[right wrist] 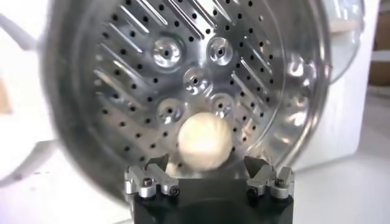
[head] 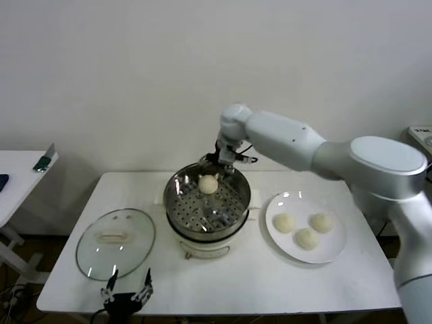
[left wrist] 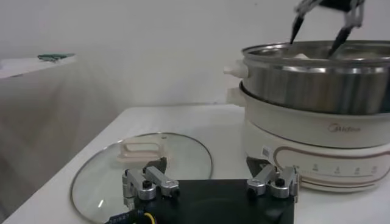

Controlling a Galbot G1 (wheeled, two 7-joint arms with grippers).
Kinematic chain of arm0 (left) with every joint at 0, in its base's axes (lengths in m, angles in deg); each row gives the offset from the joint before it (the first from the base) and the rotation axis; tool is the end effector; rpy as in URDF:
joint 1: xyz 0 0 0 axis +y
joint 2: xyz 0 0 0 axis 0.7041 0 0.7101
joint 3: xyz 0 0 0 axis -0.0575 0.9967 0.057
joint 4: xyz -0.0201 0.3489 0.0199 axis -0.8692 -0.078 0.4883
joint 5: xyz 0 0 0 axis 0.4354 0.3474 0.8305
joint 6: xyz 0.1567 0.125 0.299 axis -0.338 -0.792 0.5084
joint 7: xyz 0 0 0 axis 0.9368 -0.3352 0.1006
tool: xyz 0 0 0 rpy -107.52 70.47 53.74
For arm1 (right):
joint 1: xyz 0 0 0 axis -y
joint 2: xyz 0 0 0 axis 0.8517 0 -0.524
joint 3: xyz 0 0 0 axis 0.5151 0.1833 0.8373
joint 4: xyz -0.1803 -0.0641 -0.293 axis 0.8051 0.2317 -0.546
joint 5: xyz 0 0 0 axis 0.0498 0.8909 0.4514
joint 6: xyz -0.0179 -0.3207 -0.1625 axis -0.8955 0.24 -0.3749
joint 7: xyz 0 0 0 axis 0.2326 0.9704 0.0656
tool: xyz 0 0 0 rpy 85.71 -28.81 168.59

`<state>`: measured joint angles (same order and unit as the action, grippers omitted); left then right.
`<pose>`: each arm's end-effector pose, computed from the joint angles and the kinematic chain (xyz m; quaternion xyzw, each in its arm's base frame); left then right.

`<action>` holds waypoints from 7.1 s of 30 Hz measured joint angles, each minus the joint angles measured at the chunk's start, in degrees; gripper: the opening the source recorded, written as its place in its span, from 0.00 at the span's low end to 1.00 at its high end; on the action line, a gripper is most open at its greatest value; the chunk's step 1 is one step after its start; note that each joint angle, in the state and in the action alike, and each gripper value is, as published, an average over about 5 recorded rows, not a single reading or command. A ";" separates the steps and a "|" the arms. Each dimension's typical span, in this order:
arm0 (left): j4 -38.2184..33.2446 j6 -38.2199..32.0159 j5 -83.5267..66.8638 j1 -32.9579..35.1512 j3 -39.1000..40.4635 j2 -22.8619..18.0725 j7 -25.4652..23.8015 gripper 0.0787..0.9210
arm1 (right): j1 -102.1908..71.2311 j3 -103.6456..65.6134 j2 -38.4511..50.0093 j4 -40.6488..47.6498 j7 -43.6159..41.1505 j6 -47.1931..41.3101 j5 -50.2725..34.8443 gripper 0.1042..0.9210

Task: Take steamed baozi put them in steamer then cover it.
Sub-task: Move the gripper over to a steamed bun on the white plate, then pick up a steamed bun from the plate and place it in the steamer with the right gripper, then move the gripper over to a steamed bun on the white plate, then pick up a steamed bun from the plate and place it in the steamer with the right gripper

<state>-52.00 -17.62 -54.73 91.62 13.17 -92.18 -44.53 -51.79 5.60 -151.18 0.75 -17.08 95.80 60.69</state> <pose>0.0929 0.0192 -0.3401 0.0466 -0.9831 -0.0200 0.1760 0.6238 0.0886 -0.0251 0.6261 -0.2360 0.7425 0.0313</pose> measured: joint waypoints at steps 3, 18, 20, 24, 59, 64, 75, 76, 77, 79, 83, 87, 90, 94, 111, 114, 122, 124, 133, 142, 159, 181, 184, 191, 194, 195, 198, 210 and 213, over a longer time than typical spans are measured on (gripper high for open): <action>0.24 -0.03 0.08 -0.08 0.22 0.02 -0.04 0.88 | 2.78 4.00 5.06 -2.69 -1.28 -5.51 -6.48 0.88; 0.61 -0.12 -0.68 -1.10 -0.46 0.52 -0.12 0.88 | -1.10 10.31 25.42 -16.83 2.16 -35.58 -21.73 0.88; 0.62 -0.08 -0.76 -1.11 -0.57 0.62 -0.16 0.88 | -3.42 9.19 26.01 -17.18 2.90 -38.33 -21.96 0.88; 0.63 -0.01 -0.96 -1.05 -1.00 0.77 -0.21 0.88 | -7.97 6.73 26.00 -16.66 4.21 -42.65 -21.56 0.88; 0.72 -0.66 -0.38 -0.44 -0.74 0.72 0.03 0.88 | -20.50 -3.39 22.42 -10.88 7.29 -51.89 -18.31 0.67; 0.69 -0.69 -0.37 -0.64 -0.47 0.72 0.07 0.88 | -15.02 -0.41 22.39 -13.11 6.33 -51.52 -20.74 0.65; 0.30 -0.56 -0.29 -0.91 0.20 0.84 0.08 0.88 | 4.14 7.92 19.53 -19.52 4.05 -51.17 -30.75 0.62; 0.26 -0.54 -0.26 -0.93 0.29 0.88 0.07 0.88 | 6.00 8.29 18.80 -20.03 3.99 -51.33 -31.94 0.62; 0.21 -0.51 -0.23 -0.94 0.38 0.91 0.07 0.88 | 7.70 8.57 17.99 -20.51 3.98 -51.55 -33.11 0.62; 0.07 -0.46 -0.19 -1.00 0.55 0.95 0.07 0.88 | 10.67 8.88 15.99 -21.43 4.18 -52.19 -35.55 0.62; -0.31 -0.39 -0.18 -1.10 0.71 1.00 0.06 0.88 | 14.40 8.71 11.01 -22.88 5.69 -54.22 -39.97 0.63; -0.82 -0.34 -0.25 -0.94 0.61 1.12 0.06 0.88 | 15.44 8.14 5.32 -23.30 8.39 -56.93 -42.84 0.63; -1.21 -0.36 -0.36 -0.67 0.39 1.24 0.06 0.88 | 14.84 7.71 1.24 -23.02 10.76 -58.98 -44.01 0.62; -1.48 -0.42 -0.47 -0.43 0.10 1.30 0.10 0.88 | 12.59 7.10 -3.58 -22.02 13.97 -61.69 -44.75 0.62; -1.36 -0.52 -0.57 -0.37 -0.04 1.07 0.21 0.88 | 0.41 6.78 -11.99 -16.71 21.70 -68.04 -42.95 0.62; -1.33 -0.47 -0.57 -0.42 -0.02 1.07 0.19 0.88 | -1.10 6.74 -12.45 -16.15 22.35 -68.55 -42.42 0.63; -1.58 -0.31 -0.54 -0.34 -0.01 0.96 0.19 0.88 | -3.35 6.10 -12.83 -15.31 23.73 -69.16 -41.04 0.74; -1.75 -0.29 -0.47 -0.28 -0.01 0.93 0.19 0.88 | -3.37 5.91 -12.64 -15.48 23.62 -68.99 -40.79 0.81; -2.68 -0.06 -0.14 0.24 0.04 0.82 0.18 0.88 | 0.93 5.97 -8.74 -18.80 19.41 -66.04 -41.58 0.88; -3.24 0.28 0.16 0.30 0.44 0.72 0.04 0.88 | 9.41 11.01 4.42 -24.73 9.30 -59.22 -42.47 0.88; -3.17 0.86 0.25 -0.11 0.51 0.83 -0.26 0.88 | 0.47 12.17 30.30 -26.80 2.91 -53.44 -25.33 0.88; -1.92 0.92 0.24 -0.22 0.15 0.71 -0.29 0.88 | -22.57 -3.01 31.06 -18.05 4.88 -54.11 -12.78 0.80; -1.90 1.07 0.27 -0.38 0.17 0.69 -0.28 0.88 | -23.38 -3.73 30.83 -17.65 4.85 -54.06 -12.54 0.72; -2.36 1.56 0.52 -0.56 0.24 0.61 -0.29 0.88 | -20.54 -2.27 30.47 -18.26 3.29 -52.43 -12.93 0.67; -2.46 1.66 0.65 -0.56 0.33 0.60 -0.28 0.88 | -15.97 0.09 29.54 -18.31 1.85 -50.30 -13.28 0.67; -2.46 1.68 0.72 -0.57 0.40 0.60 -0.28 0.88 | -14.02 1.00 29.05 -18.20 1.30 -49.26 -13.39 0.67; -2.46 1.72 0.93 -0.62 0.62 0.58 -0.29 0.88 | -7.38 3.45 26.91 -17.65 -0.47 -44.97 -13.74 0.67; -2.54 1.63 1.11 -0.61 0.45 0.67 -0.30 0.88 | 11.75 6.02 12.59 -23.36 -3.97 -25.89 -14.71 0.66; -2.85 1.59 0.98 -0.39 0.19 0.71 -0.27 0.88 | 13.01 6.36 8.91 -26.56 -3.92 -22.66 -13.24 0.66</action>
<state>-54.85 -16.03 -53.74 91.23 13.36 -91.47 -44.80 -38.77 11.97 -142.27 -25.81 -21.00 73.14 47.45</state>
